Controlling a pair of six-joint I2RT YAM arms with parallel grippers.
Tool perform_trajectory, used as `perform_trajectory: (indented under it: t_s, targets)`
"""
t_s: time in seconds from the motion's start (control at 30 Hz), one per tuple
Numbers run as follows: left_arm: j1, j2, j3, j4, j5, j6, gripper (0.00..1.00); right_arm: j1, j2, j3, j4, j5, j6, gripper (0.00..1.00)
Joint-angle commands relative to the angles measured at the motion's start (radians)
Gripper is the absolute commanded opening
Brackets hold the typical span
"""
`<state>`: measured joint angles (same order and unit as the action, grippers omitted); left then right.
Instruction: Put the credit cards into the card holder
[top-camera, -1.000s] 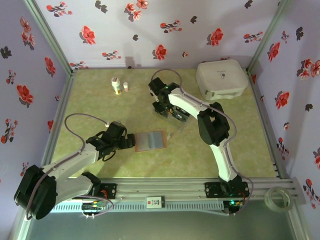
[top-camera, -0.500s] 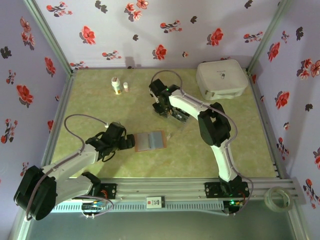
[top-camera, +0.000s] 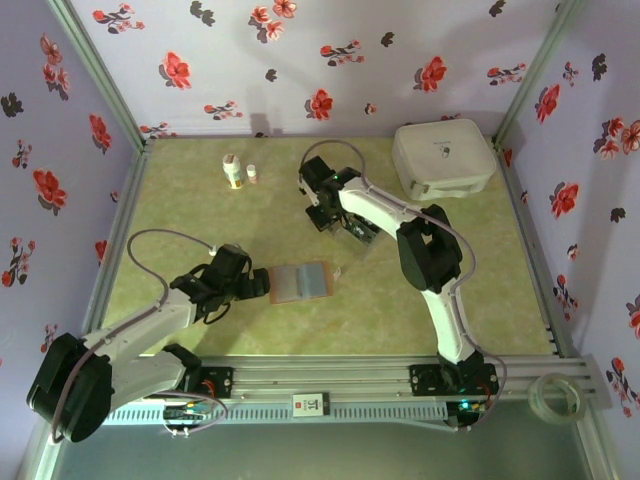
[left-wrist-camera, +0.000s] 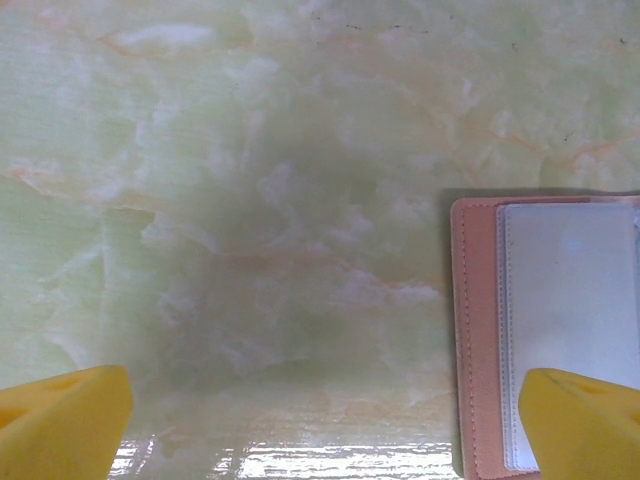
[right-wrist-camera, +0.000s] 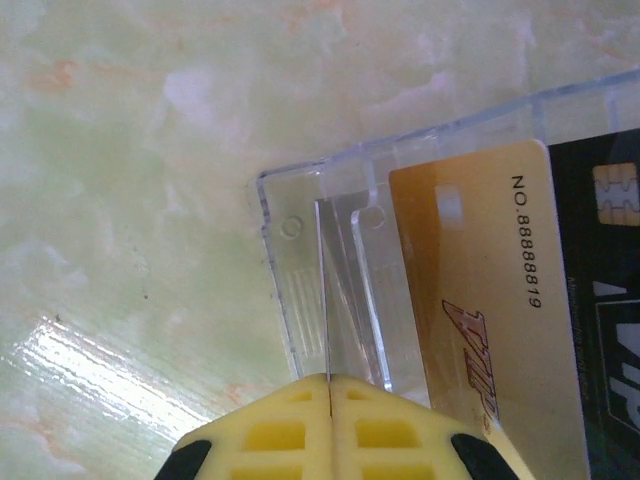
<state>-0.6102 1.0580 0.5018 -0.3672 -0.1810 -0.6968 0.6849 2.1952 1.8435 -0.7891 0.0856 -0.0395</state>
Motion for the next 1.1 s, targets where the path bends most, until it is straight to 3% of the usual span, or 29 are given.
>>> perform_trajectory:
  t_s: [0.0,0.3,0.47,0.87,1.07]
  targets:
    - [0.009,-0.018,-0.013,0.0,0.013,-0.002,1.0,0.0,-0.021,0.036,-0.054,-0.04,-0.048,0.0]
    - [0.012,-0.039,0.002,-0.028,0.012,0.018,1.0,0.028,-0.152,0.067,-0.098,-0.047,-0.028,0.0]
    - [0.013,-0.044,0.027,-0.068,0.013,0.044,1.0,0.048,-0.263,0.0,-0.043,-0.099,0.053,0.0]
    - [0.012,-0.017,0.094,-0.116,0.017,0.088,1.0,0.056,-0.639,-0.625,0.567,-0.36,0.499,0.0]
    - [-0.004,-0.001,0.09,-0.1,0.028,0.073,1.0,0.06,-0.735,-0.895,0.818,-0.347,0.667,0.0]
